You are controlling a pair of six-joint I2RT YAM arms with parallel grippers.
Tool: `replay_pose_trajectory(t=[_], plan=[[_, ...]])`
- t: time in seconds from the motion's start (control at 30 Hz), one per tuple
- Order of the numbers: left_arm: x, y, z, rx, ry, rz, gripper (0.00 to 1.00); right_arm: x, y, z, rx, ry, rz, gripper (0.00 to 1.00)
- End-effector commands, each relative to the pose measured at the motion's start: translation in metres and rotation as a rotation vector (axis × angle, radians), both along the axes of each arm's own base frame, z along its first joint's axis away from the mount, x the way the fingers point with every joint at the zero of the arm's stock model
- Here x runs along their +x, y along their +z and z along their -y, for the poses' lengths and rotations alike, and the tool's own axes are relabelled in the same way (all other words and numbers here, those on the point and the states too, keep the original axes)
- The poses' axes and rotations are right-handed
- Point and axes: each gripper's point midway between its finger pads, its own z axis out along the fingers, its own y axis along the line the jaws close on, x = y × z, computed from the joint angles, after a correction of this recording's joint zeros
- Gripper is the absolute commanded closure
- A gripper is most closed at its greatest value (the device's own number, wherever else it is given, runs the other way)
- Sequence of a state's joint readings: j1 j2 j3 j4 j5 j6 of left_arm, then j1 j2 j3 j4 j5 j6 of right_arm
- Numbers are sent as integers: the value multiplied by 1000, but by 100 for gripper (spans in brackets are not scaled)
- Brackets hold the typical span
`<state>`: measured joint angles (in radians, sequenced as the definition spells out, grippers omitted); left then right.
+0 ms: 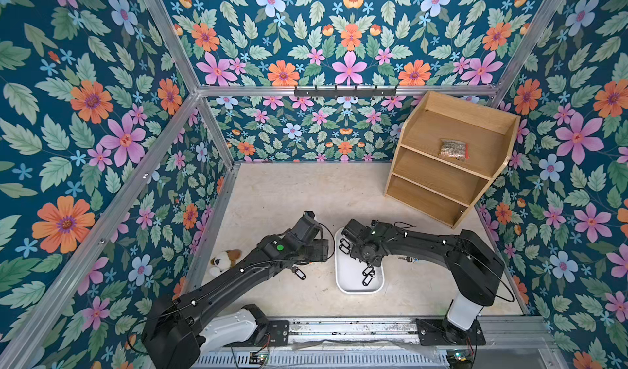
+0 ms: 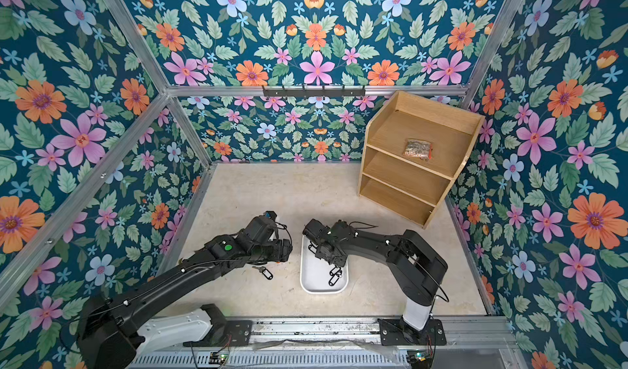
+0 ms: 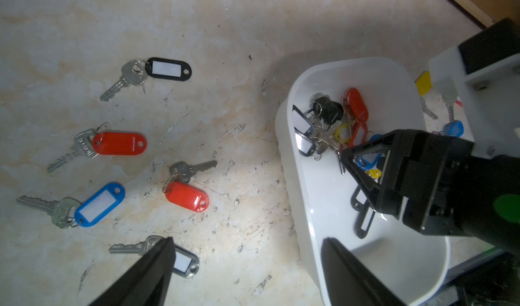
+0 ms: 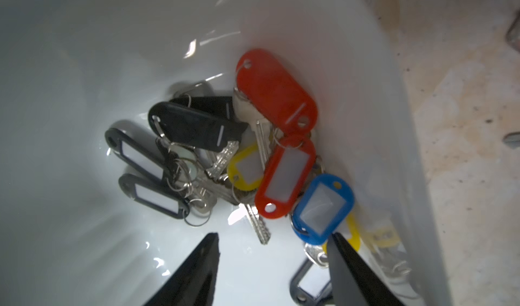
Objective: Take the keys out of the storage box
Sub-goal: Pick up the key from the storage box.
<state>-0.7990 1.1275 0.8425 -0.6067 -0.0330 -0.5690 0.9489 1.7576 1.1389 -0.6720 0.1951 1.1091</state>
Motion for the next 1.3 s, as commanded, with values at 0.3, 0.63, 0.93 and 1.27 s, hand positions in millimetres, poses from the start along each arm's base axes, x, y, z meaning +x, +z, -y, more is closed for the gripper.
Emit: replay_pose_trajectory(t=[0.3, 0.63, 0.93, 1.27], plan=[[1, -4, 5, -8, -26, -2, 13, 5, -14, 14, -102, -11, 11, 39], [-1, -4, 2, -1, -24, -2, 13, 14, 6, -24, 55, 98, 73, 77], [-1, 0, 2, -2, -23, 1, 13, -4, 26, -14, 65, 122, 71, 100], [0, 1, 4, -12, -18, -3, 14, -8, 36, -6, 65, 138, 92, 100]])
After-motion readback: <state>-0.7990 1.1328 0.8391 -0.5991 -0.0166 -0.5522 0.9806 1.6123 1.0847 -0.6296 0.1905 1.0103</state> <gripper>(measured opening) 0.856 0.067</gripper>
